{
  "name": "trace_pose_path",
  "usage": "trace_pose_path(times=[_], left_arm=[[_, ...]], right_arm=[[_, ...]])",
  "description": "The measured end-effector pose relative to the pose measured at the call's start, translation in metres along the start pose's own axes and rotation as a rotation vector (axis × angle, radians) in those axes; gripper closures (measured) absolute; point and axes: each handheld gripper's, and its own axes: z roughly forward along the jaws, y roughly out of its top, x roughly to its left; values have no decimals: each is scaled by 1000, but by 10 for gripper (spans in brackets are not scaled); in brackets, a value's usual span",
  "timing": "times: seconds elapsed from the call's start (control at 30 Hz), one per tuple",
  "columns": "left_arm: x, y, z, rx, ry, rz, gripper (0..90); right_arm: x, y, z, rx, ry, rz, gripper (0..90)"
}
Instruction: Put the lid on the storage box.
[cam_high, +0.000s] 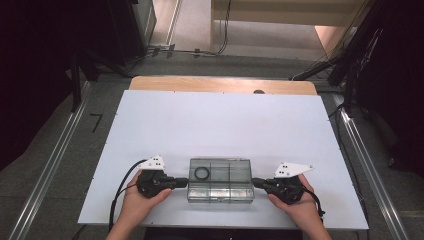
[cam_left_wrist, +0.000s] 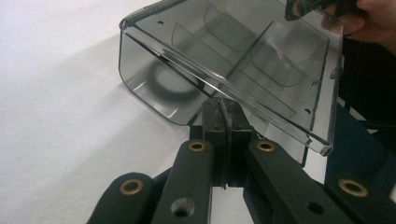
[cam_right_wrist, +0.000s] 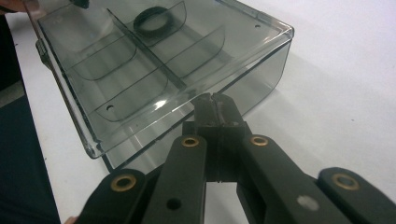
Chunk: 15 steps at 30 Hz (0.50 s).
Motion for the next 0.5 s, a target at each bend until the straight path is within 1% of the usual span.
trace_pose_path(times=[0.13, 0.2, 0.3, 0.33, 0.37, 0.43, 0.5], left_arm=[[1, -1, 1, 9, 7, 0, 897], [1, -1, 1, 9, 2, -3, 897], [1, -1, 0, 5, 8, 4, 897], [1, 0, -2, 4, 11, 8, 897], [1, 0, -2, -3, 12, 6, 896], [1, 0, -5, -21, 19, 9, 894], [1, 0, -8, -44, 31, 14, 857]], right_arm=[[-1, -1, 1, 6, -3, -2, 883], [-2, -1, 2, 6, -1, 2, 883], [-2, -1, 1, 5, -5, 1, 883], [-2, -1, 0, -3, -3, 6, 882], [-2, 0, -1, -8, 1, 10, 882], [-3, 0, -3, -22, -7, 17, 880], [-5, 0, -6, -38, -11, 29, 828]])
